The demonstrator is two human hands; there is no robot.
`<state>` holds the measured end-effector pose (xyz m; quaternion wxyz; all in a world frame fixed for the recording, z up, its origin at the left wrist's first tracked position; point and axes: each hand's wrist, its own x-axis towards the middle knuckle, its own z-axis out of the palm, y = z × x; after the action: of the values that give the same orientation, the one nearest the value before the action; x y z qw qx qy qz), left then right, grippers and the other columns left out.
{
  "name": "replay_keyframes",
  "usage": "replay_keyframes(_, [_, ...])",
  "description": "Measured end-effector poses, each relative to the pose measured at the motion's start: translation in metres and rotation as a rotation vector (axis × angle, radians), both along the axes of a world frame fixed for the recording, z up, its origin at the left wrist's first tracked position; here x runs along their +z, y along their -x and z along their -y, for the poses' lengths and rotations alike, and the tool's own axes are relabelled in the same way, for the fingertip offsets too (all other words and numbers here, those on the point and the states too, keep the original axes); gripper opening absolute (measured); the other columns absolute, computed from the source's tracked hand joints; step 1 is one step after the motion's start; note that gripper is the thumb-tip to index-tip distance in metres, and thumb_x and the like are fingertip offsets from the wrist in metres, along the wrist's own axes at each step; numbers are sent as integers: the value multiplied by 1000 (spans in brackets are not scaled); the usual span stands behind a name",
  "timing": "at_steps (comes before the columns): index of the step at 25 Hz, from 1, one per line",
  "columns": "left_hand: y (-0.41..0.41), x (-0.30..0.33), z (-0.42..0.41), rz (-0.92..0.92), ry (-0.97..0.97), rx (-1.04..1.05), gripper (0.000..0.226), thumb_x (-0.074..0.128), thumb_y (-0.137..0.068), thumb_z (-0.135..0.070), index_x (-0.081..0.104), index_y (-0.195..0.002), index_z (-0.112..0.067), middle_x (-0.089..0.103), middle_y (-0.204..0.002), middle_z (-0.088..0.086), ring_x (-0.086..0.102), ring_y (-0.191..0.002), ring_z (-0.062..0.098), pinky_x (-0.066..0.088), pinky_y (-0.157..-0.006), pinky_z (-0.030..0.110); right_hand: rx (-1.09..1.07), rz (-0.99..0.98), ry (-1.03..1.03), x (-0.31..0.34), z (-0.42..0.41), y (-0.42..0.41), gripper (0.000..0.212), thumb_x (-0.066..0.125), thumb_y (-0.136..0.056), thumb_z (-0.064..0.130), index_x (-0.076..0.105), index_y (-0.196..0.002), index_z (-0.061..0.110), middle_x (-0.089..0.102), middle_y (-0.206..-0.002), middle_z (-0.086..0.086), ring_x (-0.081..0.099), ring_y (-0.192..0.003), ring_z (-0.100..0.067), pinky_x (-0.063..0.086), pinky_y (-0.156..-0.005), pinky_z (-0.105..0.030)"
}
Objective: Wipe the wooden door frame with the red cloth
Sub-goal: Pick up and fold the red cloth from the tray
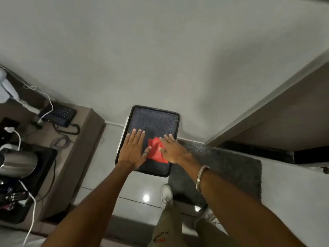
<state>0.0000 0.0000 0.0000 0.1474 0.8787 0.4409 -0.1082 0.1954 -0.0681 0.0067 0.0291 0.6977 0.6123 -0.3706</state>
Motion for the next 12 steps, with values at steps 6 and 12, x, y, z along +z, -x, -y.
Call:
replay_keyframes(6, [8, -66, -12, -5, 32, 54, 76, 25, -107, -56, 8, -165, -11, 6, -175, 12, -7, -161, 26, -9, -127, 40, 182, 255, 66, -92, -9, 44, 96, 59, -100, 47, -2, -167, 12, -8, -176, -16, -5, -164, -38, 7, -133, -57])
replay_keyframes(12, [-15, -51, -9, 27, 46, 31, 70, 24, -108, -50, 10, -165, -10, 7, -175, 12, -6, -162, 28, -10, -127, 39, 124, 353, -34, -96, -27, 54, 64, 60, -100, 21, 34, -156, 1, 39, -159, -28, 45, -145, -46, 45, -116, -55])
